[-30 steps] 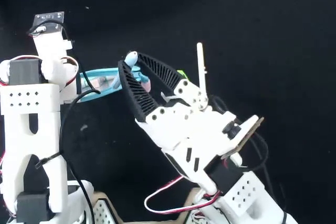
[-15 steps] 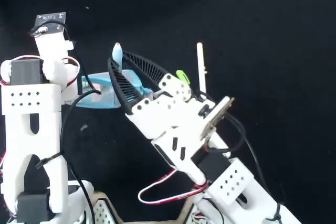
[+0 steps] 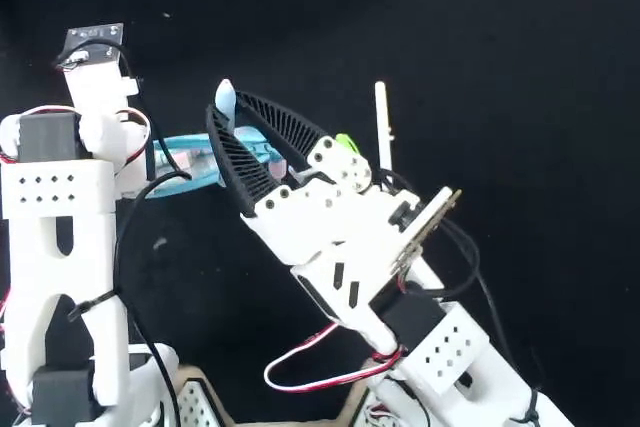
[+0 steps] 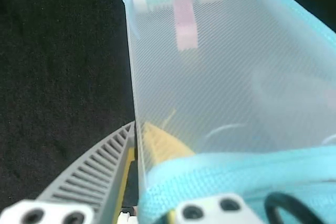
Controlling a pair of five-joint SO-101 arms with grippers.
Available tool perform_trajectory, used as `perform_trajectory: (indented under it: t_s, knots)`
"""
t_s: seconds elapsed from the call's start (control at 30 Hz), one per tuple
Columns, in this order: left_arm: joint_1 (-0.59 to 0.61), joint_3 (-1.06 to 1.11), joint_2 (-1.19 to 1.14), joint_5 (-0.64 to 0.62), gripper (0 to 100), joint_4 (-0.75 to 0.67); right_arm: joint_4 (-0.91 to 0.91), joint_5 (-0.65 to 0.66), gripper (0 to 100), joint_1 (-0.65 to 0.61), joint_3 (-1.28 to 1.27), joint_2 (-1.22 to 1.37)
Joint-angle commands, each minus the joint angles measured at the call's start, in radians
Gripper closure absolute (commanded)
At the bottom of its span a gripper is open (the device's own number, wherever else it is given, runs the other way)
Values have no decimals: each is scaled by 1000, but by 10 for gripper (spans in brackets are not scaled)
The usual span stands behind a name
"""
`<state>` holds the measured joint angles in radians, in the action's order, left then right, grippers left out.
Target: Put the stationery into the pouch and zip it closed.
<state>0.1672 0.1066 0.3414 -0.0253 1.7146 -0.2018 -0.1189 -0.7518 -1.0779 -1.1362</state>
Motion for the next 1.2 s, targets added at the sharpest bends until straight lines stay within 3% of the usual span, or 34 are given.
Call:
perform_trajectory:
  t_s: [0.0, 0.4, 1.17]
  knots:
    - [1, 39, -9, -3, 970, 8, -14, 6, 987, 2, 59, -22]
    - [1, 36, -9, -3, 970, 8, -160, 6, 988, 0, 84, 114]
    - [7, 35, -9, -3, 970, 8, -146, 9, 987, -6, -165, 147]
